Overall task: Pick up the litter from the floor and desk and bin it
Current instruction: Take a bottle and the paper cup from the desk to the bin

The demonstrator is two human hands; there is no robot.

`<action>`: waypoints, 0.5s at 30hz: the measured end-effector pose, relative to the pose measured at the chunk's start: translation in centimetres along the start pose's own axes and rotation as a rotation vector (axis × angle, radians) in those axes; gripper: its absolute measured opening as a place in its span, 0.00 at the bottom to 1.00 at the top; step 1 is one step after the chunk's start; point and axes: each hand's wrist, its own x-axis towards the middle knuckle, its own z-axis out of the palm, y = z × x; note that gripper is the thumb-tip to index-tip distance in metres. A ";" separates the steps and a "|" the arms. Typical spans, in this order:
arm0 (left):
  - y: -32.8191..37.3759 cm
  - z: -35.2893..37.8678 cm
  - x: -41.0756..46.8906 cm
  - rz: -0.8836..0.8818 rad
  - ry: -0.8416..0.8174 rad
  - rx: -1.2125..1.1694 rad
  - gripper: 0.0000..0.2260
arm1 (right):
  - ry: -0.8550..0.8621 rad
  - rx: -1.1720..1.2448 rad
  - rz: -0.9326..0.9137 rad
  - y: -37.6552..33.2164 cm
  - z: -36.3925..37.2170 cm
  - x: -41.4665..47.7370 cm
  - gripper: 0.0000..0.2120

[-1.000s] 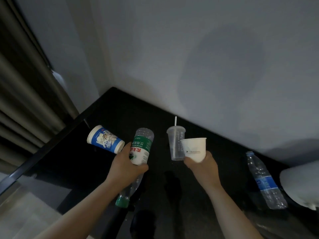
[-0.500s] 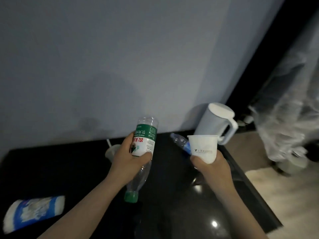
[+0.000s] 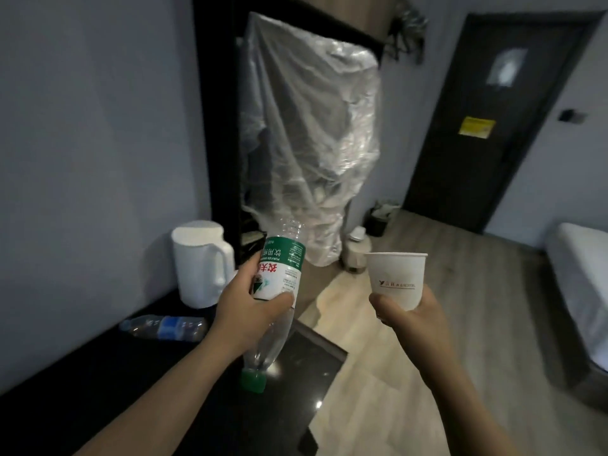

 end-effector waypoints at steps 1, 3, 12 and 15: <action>0.8 2.5 0.6 0.014 -0.035 -0.018 0.28 | 0.030 0.002 0.002 0.6 -2.3 0.6 0.10; 2.2 7.4 1.5 0.049 -0.104 -0.059 0.31 | 0.087 0.008 0.013 1.9 -6.9 1.9 0.11; 6.6 27.9 5.0 0.175 -0.296 -0.120 0.40 | 0.273 0.021 -0.013 6.7 -24.0 7.5 0.11; 8.2 33.6 6.0 0.194 -0.340 -0.137 0.35 | 0.354 0.007 0.015 8.4 -28.5 9.6 0.11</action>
